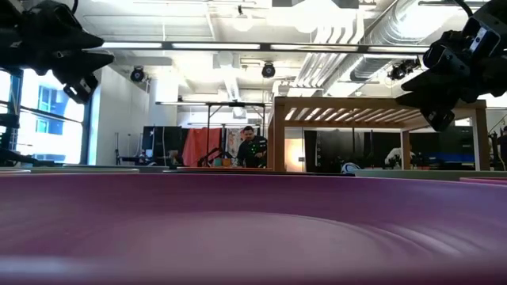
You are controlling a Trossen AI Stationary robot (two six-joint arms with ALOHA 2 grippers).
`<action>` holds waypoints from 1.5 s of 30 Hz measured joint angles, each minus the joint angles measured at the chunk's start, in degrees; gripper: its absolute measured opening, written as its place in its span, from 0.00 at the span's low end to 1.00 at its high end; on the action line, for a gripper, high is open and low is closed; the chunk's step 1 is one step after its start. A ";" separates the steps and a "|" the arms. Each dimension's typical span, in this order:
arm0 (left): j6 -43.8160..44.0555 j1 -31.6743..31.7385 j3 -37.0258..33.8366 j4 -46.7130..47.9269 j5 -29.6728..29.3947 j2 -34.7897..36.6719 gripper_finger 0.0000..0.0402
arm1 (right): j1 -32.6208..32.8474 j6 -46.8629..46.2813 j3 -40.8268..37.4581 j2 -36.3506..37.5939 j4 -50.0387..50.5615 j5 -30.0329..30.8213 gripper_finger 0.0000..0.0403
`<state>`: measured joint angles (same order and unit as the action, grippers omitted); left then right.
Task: Place and stack plates onto a shelf
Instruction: Put the green plate on the shelf
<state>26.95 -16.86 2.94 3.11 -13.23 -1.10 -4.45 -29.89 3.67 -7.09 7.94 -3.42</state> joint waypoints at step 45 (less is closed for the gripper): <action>14.85 0.00 0.02 -9.14 -18.08 -0.01 0.27 | 0.00 -5.61 -0.06 -0.02 -14.05 0.39 0.26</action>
<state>41.81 -16.86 2.96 -6.02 -31.31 -1.11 -4.45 -35.50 3.62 -7.11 -6.11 -3.03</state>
